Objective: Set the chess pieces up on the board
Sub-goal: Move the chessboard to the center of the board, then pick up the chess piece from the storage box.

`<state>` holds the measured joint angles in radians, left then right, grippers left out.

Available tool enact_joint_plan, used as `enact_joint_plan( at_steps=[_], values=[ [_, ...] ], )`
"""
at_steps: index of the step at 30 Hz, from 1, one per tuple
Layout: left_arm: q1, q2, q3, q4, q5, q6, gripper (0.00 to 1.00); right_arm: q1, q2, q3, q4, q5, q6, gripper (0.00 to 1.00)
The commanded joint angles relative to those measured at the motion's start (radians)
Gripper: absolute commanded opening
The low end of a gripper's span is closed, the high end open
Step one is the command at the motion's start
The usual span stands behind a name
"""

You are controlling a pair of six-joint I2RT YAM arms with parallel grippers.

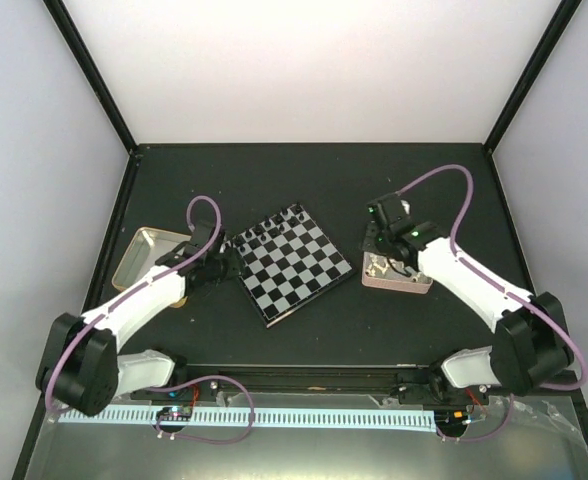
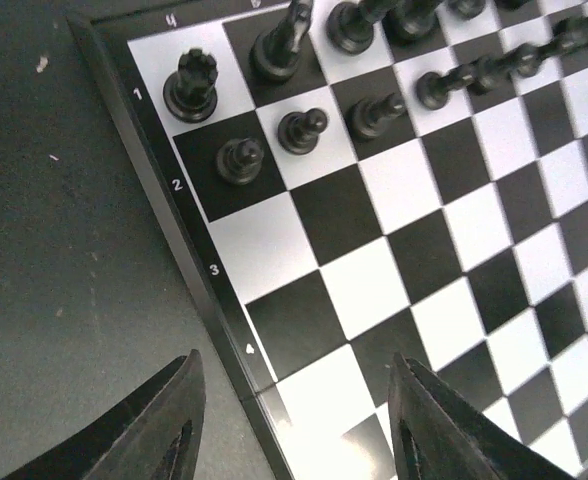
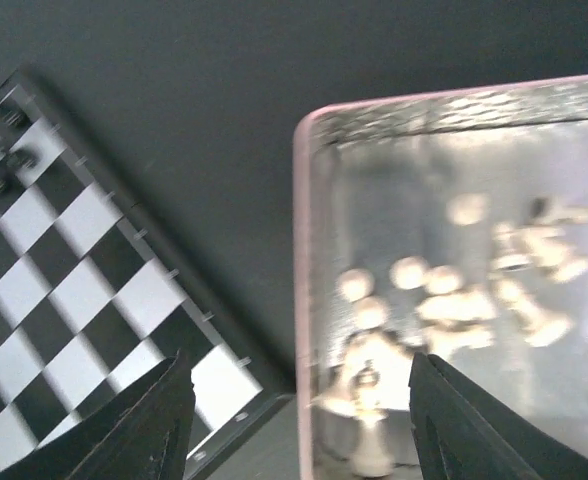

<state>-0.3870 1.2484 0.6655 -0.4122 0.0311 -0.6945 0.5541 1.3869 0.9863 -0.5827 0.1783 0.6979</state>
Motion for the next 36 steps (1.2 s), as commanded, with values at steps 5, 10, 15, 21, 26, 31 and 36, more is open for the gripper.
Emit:
enact_joint_plan(
  at_steps=[5, 10, 15, 21, 26, 31, 36],
  values=[
    [0.005, -0.13, 0.023, -0.104, 0.063, 0.048, 0.56, -0.235, -0.066, -0.093, -0.086, 0.03, -0.076, 0.57],
    [0.005, -0.121, 0.051, -0.121, 0.103, 0.084, 0.57, -0.275, -0.033, -0.114, -0.053, -0.032, -0.174, 0.46],
    [0.005, -0.103, 0.087, -0.127, 0.118, 0.096, 0.57, -0.283, 0.019, -0.122, -0.021, -0.082, -0.218, 0.38],
    [0.005, -0.086, 0.095, -0.109, 0.125, 0.086, 0.57, -0.282, 0.12, -0.074, 0.015, -0.114, -0.245, 0.36],
    [0.005, -0.078, 0.094, -0.111, 0.134, 0.085, 0.57, -0.283, 0.193, -0.028, 0.031, -0.114, -0.25, 0.31],
    [0.005, -0.078, 0.093, -0.106, 0.144, 0.093, 0.57, -0.282, 0.238, -0.008, 0.038, -0.099, -0.26, 0.28],
    [0.005, -0.072, 0.098, -0.101, 0.152, 0.106, 0.58, -0.283, 0.277, 0.006, 0.038, -0.093, -0.276, 0.26]
  ],
)
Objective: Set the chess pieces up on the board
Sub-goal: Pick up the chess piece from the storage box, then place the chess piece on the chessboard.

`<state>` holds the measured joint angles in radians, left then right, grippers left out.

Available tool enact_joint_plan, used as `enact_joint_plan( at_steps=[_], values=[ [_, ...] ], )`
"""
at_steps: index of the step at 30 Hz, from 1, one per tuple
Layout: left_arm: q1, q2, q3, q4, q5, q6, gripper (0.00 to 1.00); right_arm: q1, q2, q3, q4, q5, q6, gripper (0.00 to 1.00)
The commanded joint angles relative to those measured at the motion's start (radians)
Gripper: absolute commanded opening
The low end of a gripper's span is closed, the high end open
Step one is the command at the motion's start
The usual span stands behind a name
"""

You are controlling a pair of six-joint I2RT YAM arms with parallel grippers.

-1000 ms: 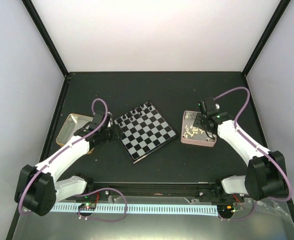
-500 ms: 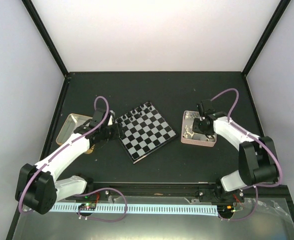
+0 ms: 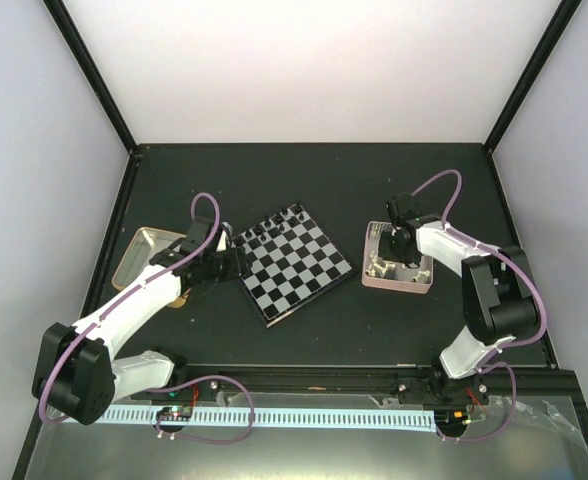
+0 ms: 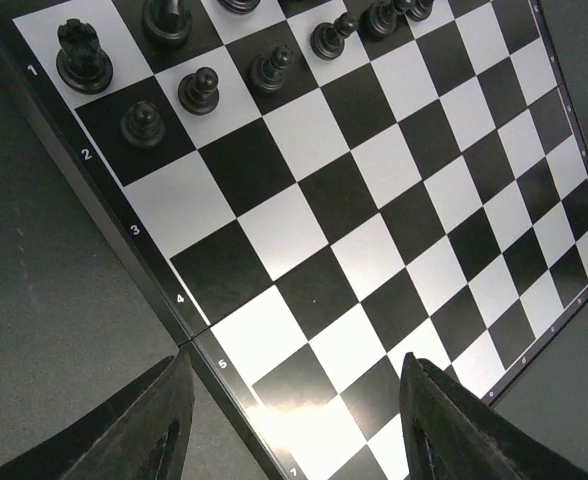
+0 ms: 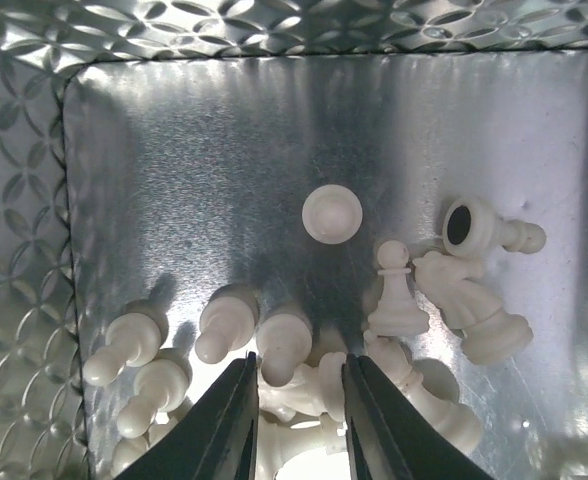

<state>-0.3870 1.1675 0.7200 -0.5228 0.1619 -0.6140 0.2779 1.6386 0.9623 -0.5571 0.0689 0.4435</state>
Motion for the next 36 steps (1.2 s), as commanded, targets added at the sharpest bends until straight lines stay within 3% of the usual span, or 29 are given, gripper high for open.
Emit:
enact_joint_plan(
  at_steps=[1, 10, 22, 36],
  values=[
    [0.005, 0.01, 0.044, 0.01, 0.021, 0.027, 0.58, -0.006, 0.029, 0.03, 0.014, 0.019, -0.022, 0.25],
    [0.005, 0.002, 0.042, 0.01, 0.009, 0.037, 0.58, -0.005, 0.031, 0.03, 0.034, 0.047, -0.036, 0.09],
    [0.005, -0.036, 0.018, 0.01, -0.026, 0.032, 0.58, 0.072, -0.113, 0.029, -0.011, 0.109, -0.036, 0.06],
    [0.007, -0.109, -0.056, 0.031, -0.069, -0.018, 0.58, 0.482, -0.046, 0.1, -0.06, 0.013, 0.043, 0.06]
  ],
)
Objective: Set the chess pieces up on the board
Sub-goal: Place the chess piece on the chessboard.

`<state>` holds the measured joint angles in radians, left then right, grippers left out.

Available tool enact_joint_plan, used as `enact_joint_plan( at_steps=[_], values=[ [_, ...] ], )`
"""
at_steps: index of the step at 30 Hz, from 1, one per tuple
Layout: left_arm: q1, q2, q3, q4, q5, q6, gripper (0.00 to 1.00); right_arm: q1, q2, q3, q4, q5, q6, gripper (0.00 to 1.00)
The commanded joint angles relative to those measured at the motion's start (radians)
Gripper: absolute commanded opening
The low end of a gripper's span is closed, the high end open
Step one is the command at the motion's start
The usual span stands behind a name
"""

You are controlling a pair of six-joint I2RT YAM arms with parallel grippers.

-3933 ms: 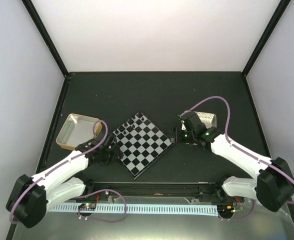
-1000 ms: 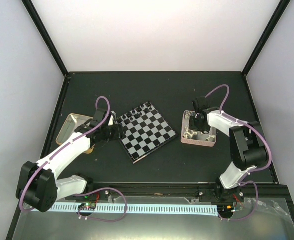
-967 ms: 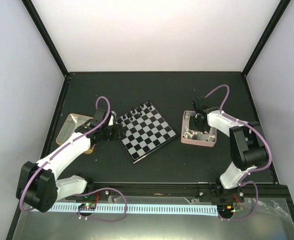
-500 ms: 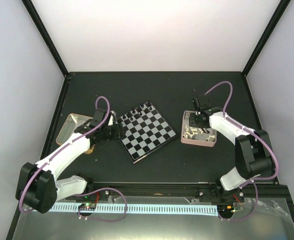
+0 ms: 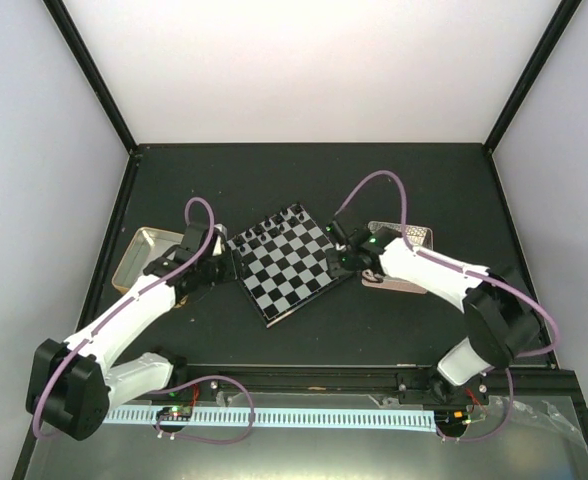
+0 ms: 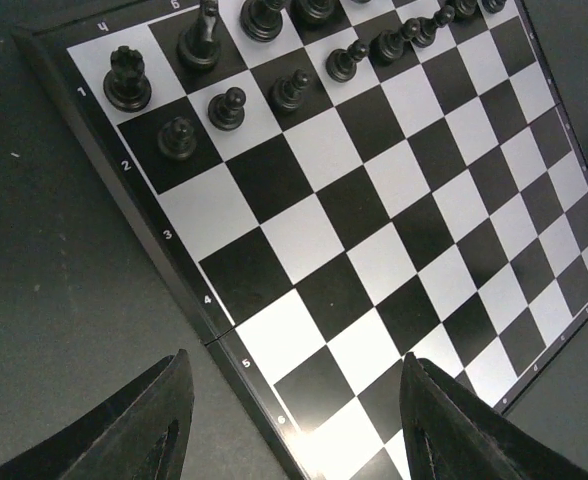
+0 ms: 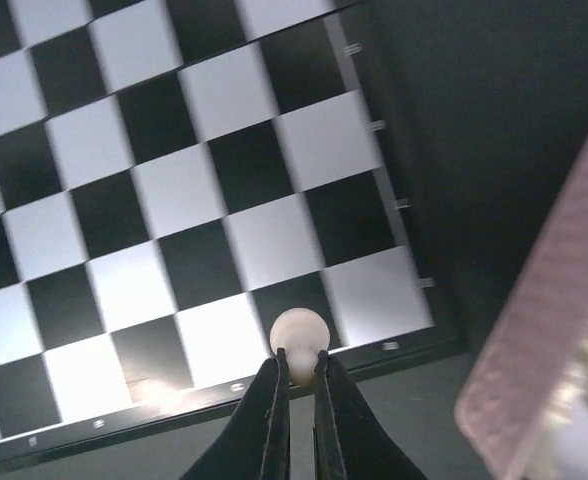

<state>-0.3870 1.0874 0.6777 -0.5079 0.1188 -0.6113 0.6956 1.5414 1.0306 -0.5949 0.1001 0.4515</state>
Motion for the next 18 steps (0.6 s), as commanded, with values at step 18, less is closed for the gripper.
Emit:
enact_joint_plan(
  at_steps=[18],
  values=[
    [0.007, -0.055, -0.045, 0.005, -0.018, -0.016, 0.58, 0.057, 0.281, 0.193, -0.067, 0.121, 0.048, 0.06]
  ],
)
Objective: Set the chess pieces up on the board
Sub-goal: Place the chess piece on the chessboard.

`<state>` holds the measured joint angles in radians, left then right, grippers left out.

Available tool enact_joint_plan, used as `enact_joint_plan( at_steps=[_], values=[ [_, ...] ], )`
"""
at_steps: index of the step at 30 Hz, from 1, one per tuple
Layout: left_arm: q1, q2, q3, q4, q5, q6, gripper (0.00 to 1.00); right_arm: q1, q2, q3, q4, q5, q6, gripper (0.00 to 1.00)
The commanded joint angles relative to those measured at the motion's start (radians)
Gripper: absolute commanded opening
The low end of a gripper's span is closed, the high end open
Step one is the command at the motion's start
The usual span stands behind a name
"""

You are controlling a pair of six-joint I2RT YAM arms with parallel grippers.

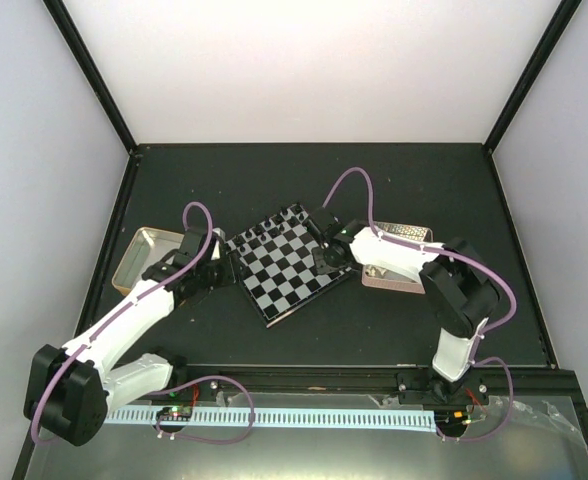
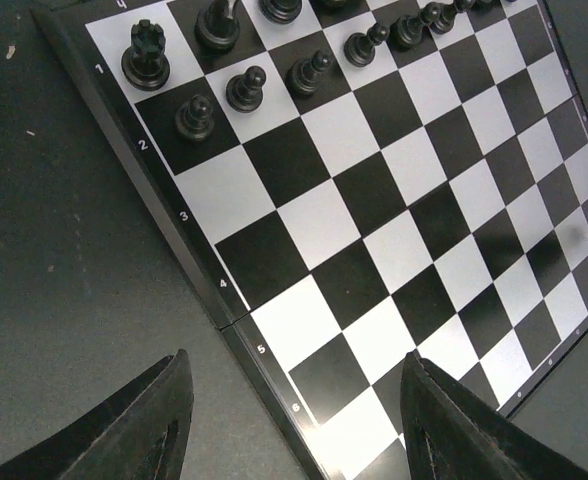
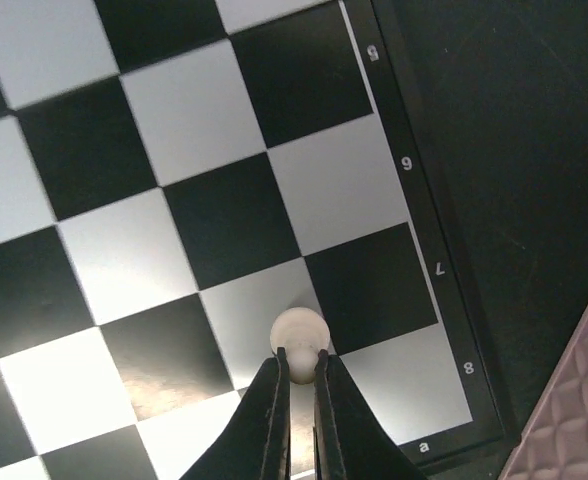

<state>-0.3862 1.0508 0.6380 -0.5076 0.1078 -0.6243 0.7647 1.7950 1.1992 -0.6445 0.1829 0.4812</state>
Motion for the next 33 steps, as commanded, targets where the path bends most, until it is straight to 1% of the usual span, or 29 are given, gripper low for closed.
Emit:
enact_joint_plan(
  at_steps=[1, 7, 11, 21, 25, 29, 33],
  values=[
    [0.005, -0.017, -0.006, 0.004, -0.007, -0.004, 0.58, -0.014, 0.033, 0.026, -0.019, 0.04, 0.02, 0.06],
    [0.006, -0.013, -0.009, 0.006, -0.004, -0.004, 0.58, -0.028, 0.055, 0.022, -0.025, 0.066, 0.031, 0.07],
    [0.006, -0.011, -0.009, 0.008, -0.004, -0.003, 0.58, -0.039, 0.055, 0.008, -0.009, 0.061, 0.028, 0.12],
    [0.006, -0.002, -0.006, 0.007, -0.003, -0.001, 0.58, -0.044, 0.072, 0.026, -0.005, 0.064, 0.016, 0.18],
    [0.005, -0.005, -0.002, 0.005, 0.001, 0.003, 0.58, -0.044, 0.022, 0.026, 0.002, 0.034, 0.007, 0.27],
    [0.006, -0.014, 0.005, 0.003, -0.004, 0.005, 0.58, -0.059, -0.074, 0.011, 0.014, 0.012, 0.007, 0.36],
    [0.006, -0.022, 0.01, 0.001, -0.012, 0.005, 0.59, -0.128, -0.19, -0.045, 0.041, 0.007, 0.03, 0.37]
  ],
)
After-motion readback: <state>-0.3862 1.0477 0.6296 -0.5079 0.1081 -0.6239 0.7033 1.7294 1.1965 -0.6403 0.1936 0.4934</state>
